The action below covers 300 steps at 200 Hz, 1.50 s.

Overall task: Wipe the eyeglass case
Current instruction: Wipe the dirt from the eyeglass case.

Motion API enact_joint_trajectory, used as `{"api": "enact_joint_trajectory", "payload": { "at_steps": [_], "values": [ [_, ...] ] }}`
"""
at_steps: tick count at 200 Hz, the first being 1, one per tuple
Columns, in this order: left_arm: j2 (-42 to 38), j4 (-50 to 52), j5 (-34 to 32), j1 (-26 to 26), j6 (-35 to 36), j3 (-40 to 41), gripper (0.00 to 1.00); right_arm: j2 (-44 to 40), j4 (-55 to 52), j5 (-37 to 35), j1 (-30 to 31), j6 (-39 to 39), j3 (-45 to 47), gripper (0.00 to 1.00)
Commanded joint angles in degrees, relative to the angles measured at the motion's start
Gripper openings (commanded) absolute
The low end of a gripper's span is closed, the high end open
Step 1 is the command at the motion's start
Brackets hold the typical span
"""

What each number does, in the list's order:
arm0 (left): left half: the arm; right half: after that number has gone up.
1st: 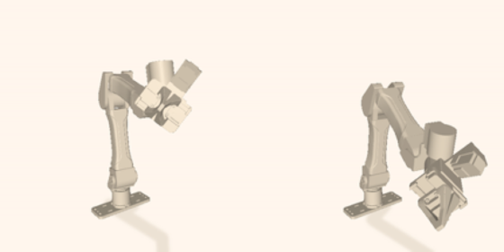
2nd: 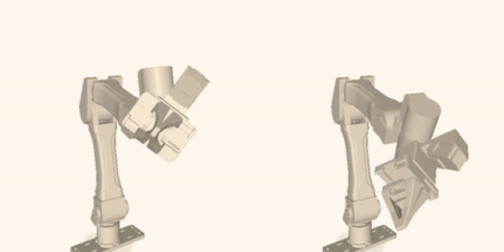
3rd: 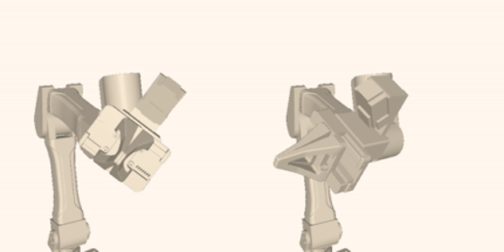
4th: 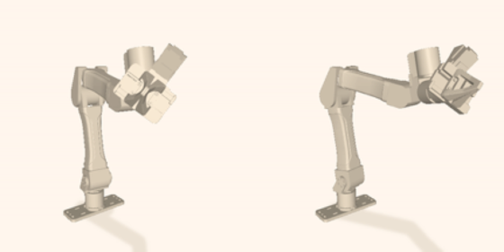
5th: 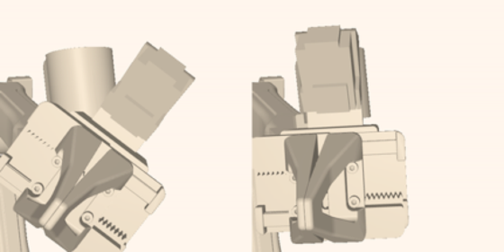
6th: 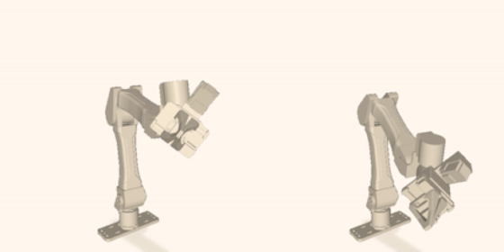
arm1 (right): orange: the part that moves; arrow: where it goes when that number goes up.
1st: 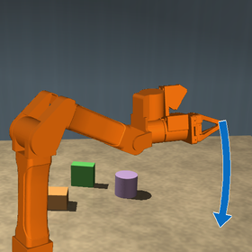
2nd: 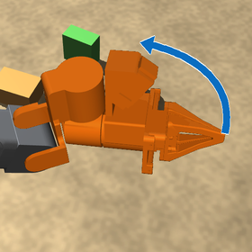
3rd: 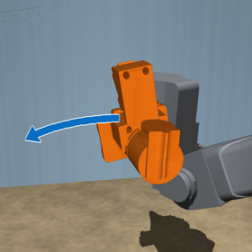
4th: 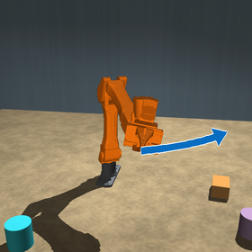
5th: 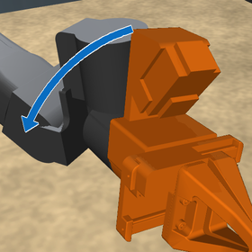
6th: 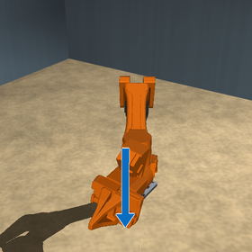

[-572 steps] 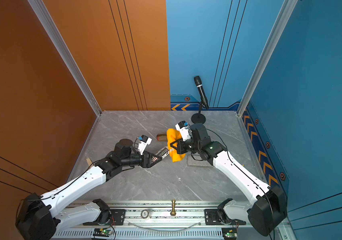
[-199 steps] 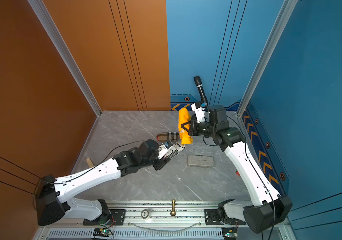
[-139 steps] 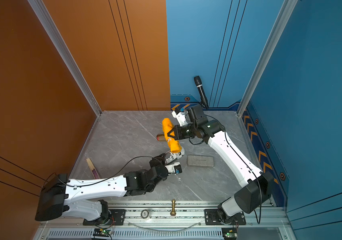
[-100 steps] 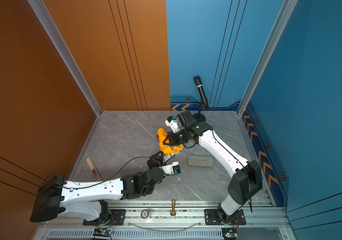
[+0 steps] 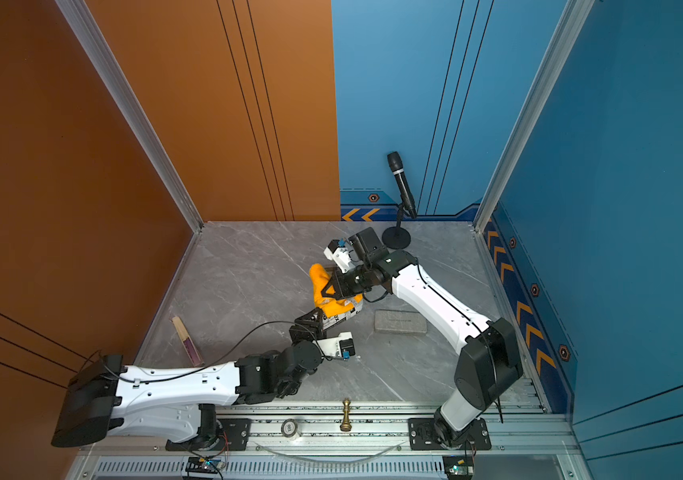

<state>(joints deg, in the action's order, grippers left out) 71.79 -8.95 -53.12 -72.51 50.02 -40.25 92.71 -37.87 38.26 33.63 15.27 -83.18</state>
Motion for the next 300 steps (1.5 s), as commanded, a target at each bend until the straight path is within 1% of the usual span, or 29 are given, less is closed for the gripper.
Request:
{"api": "enact_joint_trajectory", "payload": {
  "at_steps": [1, 20, 32, 54, 78, 100, 132, 169, 172, 176, 185, 200, 222, 248, 276, 300],
  "values": [
    [-4.91, -4.1, -5.52, 2.39, -6.41, -1.76, 0.25, 0.18, -5.24, 2.55, -4.2, 0.75, 4.39, 0.0],
    [-7.91, 0.83, -4.47, 3.19, -10.54, -1.81, 0.26, -3.62, -5.35, 0.59, -10.48, 0.36, 8.47, 0.0],
    [-9.28, 3.53, -4.18, 3.27, -13.57, -1.93, 0.25, -5.77, -6.76, -1.01, -13.49, -0.71, 9.17, 0.0],
    [-10.87, 10.06, -2.08, 2.78, -20.37, -2.69, 0.25, -9.53, -6.33, -0.48, -16.29, -0.44, 8.93, 0.0],
    [-9.86, 14.53, 0.33, 1.98, -23.45, -3.75, 0.25, -10.14, -4.54, 2.93, -15.59, 0.01, 8.61, 0.0],
    [-8.51, 15.39, 3.75, 2.6, -25.15, -5.0, 0.25, -9.59, -1.73, 6.32, -12.42, 1.44, 9.12, 0.0],
    [-7.07, 14.72, 7.64, 2.92, -26.45, -6.13, 0.25, -9.78, 8.46, 12.11, -9.75, 8.77, 11.79, 0.0],
    [-7.42, 19.24, 11.1, 1.66, -29.23, -7.33, 0.25, -9.41, 9.62, 12.03, -11.64, 7.6, 10.56, 0.0],
    [-7.59, 19.25, 13.0, 1.57, -29.72, -7.35, 0.25, -9.34, 9.48, 11.89, -11.87, 7.37, 10.42, 0.0],
    [-7.77, 21.64, 14.03, 1.5, -30.33, -7.42, 0.25, -9.19, 9.21, 11.7, -12.15, 6.98, 10.07, 0.0],
    [-8.13, 23.2, 15.72, 1.67, -31.55, -7.56, 0.25, -8.91, 7.96, 11.41, -12.68, 5.82, 9.23, 0.0],
    [-8.59, 25.43, 17.3, 1.66, -33.45, -7.74, 0.25, -8.55, 5.96, 10.48, -12.86, 4.26, 7.92, 0.0],
    [-9.36, 25.81, 18.5, 2.0, -34.88, -7.48, 0.25, -8.09, 5.44, 10.27, -12.63, 3.98, 7.47, 0.0],
    [-10.14, 24.16, 18.71, 3.73, -35.83, -6.84, 0.25, -8.06, 5.9, 10.58, -11.93, 4.72, 8.02, 0.0],
    [-12.76, 20.37, 21.33, 8.3, -37.59, -4.86, 0.25, -8.56, 7.51, 11.25, -9.82, 6.29, 10.14, 0.0],
    [-15.02, 20.29, 21.84, 11.91, -38.15, -3.97, 0.25, -9.23, 9.65, 12.52, -8.98, 8.92, 13.49, 0.0]
  ]
}}
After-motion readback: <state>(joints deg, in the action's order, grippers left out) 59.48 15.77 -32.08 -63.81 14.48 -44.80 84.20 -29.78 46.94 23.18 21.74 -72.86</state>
